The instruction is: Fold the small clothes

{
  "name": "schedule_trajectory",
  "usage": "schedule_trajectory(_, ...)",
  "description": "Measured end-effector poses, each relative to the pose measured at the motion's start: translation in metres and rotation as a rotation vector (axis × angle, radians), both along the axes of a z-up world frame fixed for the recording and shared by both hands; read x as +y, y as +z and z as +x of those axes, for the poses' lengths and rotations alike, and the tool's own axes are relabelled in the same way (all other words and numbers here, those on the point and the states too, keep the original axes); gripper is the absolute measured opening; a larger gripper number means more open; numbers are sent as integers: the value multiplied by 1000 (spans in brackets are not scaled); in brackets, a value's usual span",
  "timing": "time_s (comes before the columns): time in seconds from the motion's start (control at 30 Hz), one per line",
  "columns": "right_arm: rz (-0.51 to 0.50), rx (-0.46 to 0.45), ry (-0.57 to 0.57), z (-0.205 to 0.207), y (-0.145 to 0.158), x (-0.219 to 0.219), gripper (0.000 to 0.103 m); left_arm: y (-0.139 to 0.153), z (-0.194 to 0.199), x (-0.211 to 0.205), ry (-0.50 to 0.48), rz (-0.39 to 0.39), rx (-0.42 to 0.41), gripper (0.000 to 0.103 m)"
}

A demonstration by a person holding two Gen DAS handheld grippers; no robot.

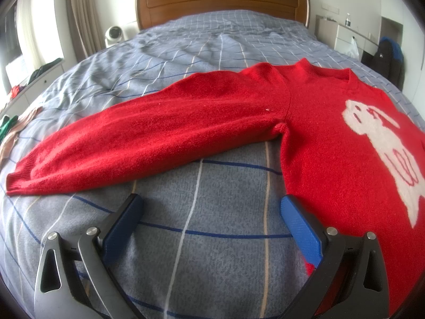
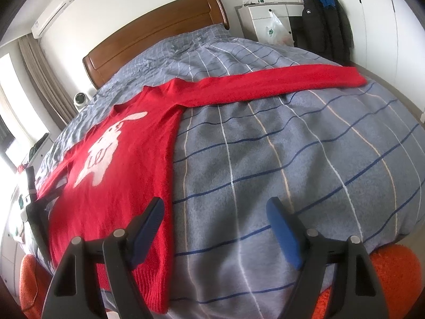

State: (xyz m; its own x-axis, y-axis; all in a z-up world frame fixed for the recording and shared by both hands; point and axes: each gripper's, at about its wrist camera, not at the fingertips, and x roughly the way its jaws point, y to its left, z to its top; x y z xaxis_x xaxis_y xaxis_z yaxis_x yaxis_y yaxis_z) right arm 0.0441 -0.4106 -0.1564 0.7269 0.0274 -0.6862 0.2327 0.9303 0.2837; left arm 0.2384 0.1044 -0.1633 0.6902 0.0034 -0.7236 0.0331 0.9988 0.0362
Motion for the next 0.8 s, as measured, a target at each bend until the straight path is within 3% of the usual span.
schedule_trajectory(0.8,11,-3,0,1,-1,-2,78,0,0,0,0,0,0,103)
